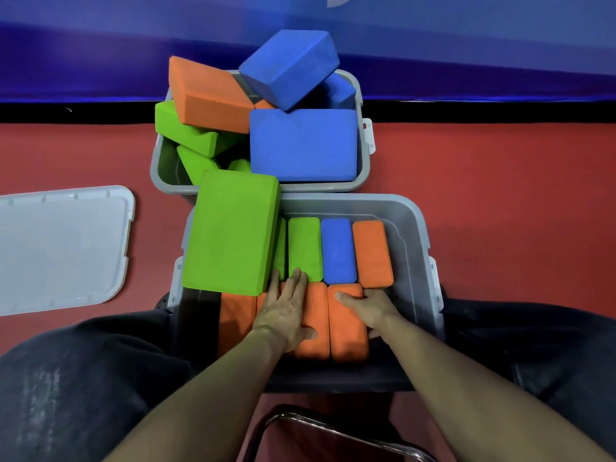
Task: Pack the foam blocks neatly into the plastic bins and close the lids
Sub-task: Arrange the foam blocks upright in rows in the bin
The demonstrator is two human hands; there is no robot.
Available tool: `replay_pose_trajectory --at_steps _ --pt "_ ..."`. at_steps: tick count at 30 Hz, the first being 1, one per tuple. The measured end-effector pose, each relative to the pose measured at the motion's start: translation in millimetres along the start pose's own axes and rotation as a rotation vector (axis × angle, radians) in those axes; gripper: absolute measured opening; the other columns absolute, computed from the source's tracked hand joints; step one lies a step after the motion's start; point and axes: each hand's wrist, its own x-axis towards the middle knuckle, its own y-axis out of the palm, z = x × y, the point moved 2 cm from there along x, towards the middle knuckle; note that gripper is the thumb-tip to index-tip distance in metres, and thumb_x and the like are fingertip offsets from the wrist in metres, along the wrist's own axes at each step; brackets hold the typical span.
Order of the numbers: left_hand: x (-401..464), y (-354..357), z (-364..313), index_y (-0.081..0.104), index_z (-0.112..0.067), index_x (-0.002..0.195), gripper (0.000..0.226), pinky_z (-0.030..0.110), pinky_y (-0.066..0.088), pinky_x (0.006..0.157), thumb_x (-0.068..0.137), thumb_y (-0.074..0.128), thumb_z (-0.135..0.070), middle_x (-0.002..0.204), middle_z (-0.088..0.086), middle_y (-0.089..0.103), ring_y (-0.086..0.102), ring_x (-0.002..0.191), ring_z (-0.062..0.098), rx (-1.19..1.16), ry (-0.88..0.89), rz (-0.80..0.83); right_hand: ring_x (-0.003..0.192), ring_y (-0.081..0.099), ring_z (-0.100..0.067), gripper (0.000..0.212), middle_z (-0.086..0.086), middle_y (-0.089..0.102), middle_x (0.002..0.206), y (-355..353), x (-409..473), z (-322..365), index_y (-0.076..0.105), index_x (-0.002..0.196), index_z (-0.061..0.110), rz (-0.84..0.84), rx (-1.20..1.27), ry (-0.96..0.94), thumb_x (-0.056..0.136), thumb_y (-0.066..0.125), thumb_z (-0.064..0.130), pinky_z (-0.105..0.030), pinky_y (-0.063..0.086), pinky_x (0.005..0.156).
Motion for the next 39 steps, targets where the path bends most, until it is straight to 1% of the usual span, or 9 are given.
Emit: replay_pose_trajectory --at_steps 7,12,16,20,26,30,33,37,39 --pt "-1.3 -9.8 -3.8 -0.004 -0.012 0.161 0.113 0.040 0.002 0.127 0.087 0.068 -0.057 0.169 0.003 -0.002 -0.005 0.155 0.031 -0.081 0.032 -0.107 0.101 0.067 -0.025 0.057 -0.003 0.072 0.112 -4.1 -21.5 15.6 0.071 0.115 0.020 -0.171 -0.184 -0.168 0.082 0.067 0.066 -0.035 0.055 0.089" --pt "-9.3 -31.4 -4.8 0.019 -0.007 0.159 0.096 0.032 0.015 0.125 0.089 0.071 -0.048 0.164 0.009 0.021 0.022 0.151 0.026 -0.300 0.112 -0.212 0.085 0.064 -0.028 0.051 -0.006 0.068 0.086 -16.2 -46.7 47.1 0.063 0.078 0.017 -0.252 -0.345 -0.254 0.088 0.060 0.066 -0.031 0.046 0.070" --pt "-23.6 -68.0 -2.1 0.031 -0.002 0.153 0.083 0.028 0.021 0.120 0.090 0.073 -0.036 0.157 0.014 0.035 0.035 0.145 0.028 -0.420 0.142 -0.364 0.123 0.060 -0.027 0.063 -0.010 0.065 0.133 -21.1 -70.2 86.6 0.063 0.131 0.007 -0.197 -0.324 -0.417 0.093 0.062 0.057 -0.032 0.046 0.101" --pt "-41.5 -84.6 18.0 0.034 -0.001 0.152 0.081 0.028 0.021 0.119 0.089 0.075 -0.033 0.156 0.015 0.038 0.036 0.145 0.028 -0.515 0.093 -0.458 0.136 0.052 -0.020 0.069 -0.007 0.054 0.148 -21.3 -104.6 108.9 0.050 0.145 0.004 -0.127 -0.278 -0.539 0.095 0.063 0.051 -0.036 0.038 0.115" --pt "-56.6 -81.0 58.4 0.037 -0.001 0.151 0.083 0.035 0.026 0.119 0.088 0.077 -0.037 0.149 0.019 0.039 0.038 0.140 0.033 -0.678 -0.149 -0.585 0.137 0.050 -0.015 0.065 -0.008 0.053 0.149 4.1 -122.0 113.7 0.047 0.147 0.006 -0.085 -0.155 -0.613 0.096 0.067 0.040 -0.022 0.036 0.107" --pt "-62.5 -78.3 93.9 0.044 0.003 0.138 0.080 0.044 0.023 0.111 0.084 0.078 -0.045 0.139 0.025 0.044 0.037 0.133 0.041 -0.836 -0.618 -0.758 0.135 0.051 -0.013 0.064 -0.008 0.055 0.147 29.5 -115.4 115.9 0.049 0.147 0.010 -0.075 -0.130 -0.619 0.095 0.067 0.043 -0.029 0.039 0.113" --pt "-62.6 -63.5 111.1 0.030 0.011 0.143 0.102 0.045 0.034 0.108 0.083 0.072 -0.060 0.146 0.027 0.039 0.039 0.138 0.040 -1.129 -0.997 -0.584 0.136 0.051 -0.014 0.063 -0.007 0.055 0.148 43.1 -110.4 122.9 0.049 0.147 0.009 -0.067 -0.130 -0.632 0.096 0.066 0.042 -0.028 0.038 0.112" --pt "-32.4 -27.1 128.3 0.046 0.003 0.142 0.104 0.053 0.059 0.072 0.074 0.073 -0.070 0.135 0.023 0.056 0.065 0.104 0.043 -1.553 -0.870 -0.452 0.136 0.050 -0.014 0.063 -0.007 0.054 0.148 57.7 -102.4 132.2 0.049 0.146 0.008 -0.046 -0.093 -0.648 0.096 0.066 0.041 -0.026 0.038 0.110" --pt "-3.9 -0.5 145.6 0.059 -0.004 0.131 0.103 0.057 0.060 0.071 0.057 0.077 -0.073 0.122 0.019 0.067 0.070 0.091 0.042 -1.661 -0.782 -0.455 0.136 0.050 -0.013 0.062 -0.006 0.054 0.148 63.7 -99.8 134.2 0.049 0.146 0.008 -0.040 -0.105 -0.654 0.096 0.066 0.041 -0.023 0.037 0.108"
